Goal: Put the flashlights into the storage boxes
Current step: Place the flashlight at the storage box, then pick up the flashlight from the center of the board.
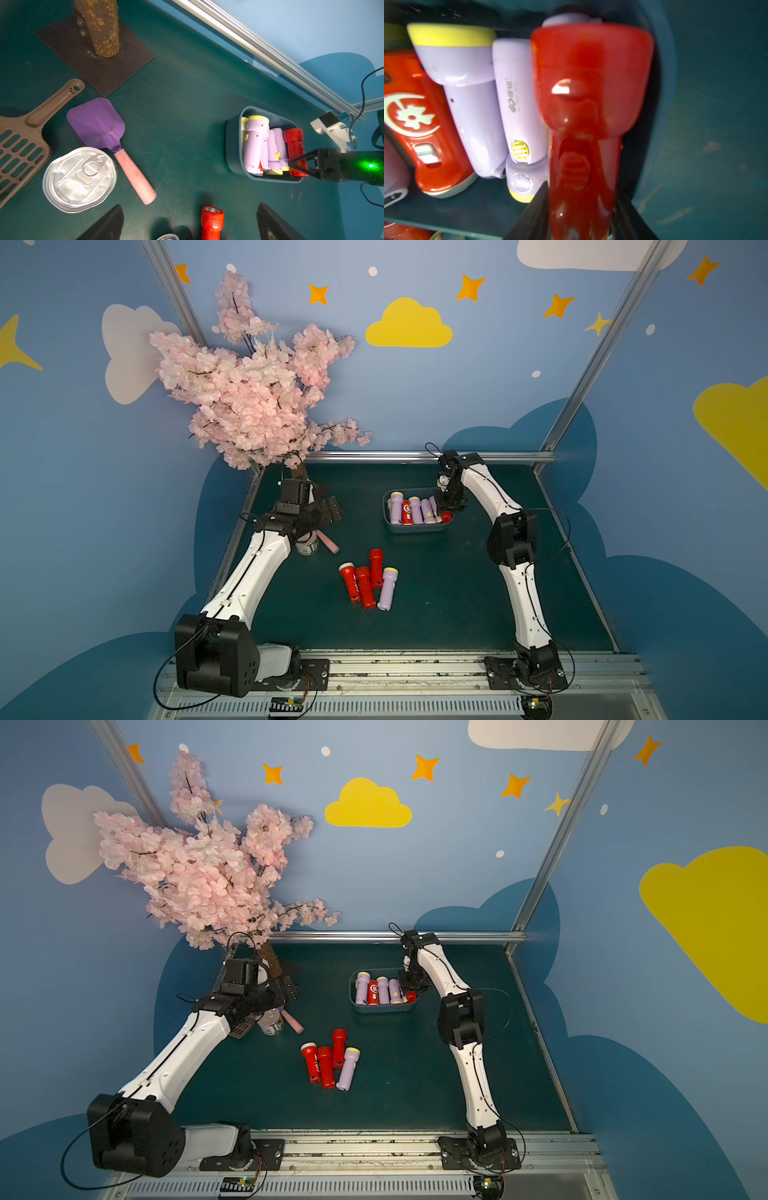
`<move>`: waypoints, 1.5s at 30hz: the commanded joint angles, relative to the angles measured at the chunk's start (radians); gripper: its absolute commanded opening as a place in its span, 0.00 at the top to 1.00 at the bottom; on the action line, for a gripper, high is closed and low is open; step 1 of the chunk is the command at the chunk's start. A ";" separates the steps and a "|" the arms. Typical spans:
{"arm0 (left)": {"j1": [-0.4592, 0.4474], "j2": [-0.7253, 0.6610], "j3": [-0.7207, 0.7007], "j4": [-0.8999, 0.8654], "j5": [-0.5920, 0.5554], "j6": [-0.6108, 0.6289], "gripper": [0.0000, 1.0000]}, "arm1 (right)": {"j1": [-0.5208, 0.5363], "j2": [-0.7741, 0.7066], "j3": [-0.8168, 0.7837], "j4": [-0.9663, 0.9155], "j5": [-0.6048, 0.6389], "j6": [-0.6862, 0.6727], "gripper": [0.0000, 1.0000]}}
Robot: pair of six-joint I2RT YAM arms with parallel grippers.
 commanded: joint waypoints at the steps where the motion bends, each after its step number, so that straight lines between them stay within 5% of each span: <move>1: -0.008 -0.023 -0.005 0.004 0.014 -0.009 0.01 | -0.012 -0.089 -0.021 -0.041 0.092 -0.010 0.52; 14: -0.041 -0.053 -0.018 0.000 0.008 -0.010 0.01 | 0.027 -0.276 -0.131 0.005 0.066 -0.019 0.48; 24: -0.088 -0.120 -0.108 -0.042 -0.009 -0.088 0.01 | 0.183 -0.483 -0.476 0.104 -0.089 0.072 0.48; 35: -0.311 -0.232 -0.357 -0.058 -0.064 -0.330 0.01 | 0.304 -0.608 -0.703 0.178 -0.149 0.147 0.49; 45: -0.442 -0.303 -0.382 -0.196 -0.188 -0.407 0.01 | 0.374 -0.673 -0.805 0.198 -0.187 0.182 0.49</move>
